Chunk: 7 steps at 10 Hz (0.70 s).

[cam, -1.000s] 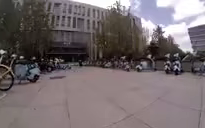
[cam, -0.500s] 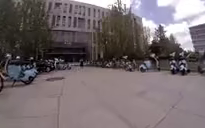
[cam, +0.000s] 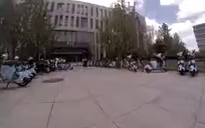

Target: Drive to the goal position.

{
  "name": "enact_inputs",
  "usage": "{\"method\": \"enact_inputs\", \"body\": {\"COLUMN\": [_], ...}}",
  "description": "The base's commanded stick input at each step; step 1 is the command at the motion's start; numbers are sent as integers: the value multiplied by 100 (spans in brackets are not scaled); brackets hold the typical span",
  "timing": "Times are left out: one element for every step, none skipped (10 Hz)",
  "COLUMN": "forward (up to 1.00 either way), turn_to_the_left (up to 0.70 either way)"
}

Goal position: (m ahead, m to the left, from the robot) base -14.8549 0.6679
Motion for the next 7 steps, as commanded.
{"method": "enact_inputs", "body": {"forward": [70, 70, 70, 70, 70, 70, 70], "turn_to_the_left": [35, 30, 13, 1, 0, 0, 0]}}
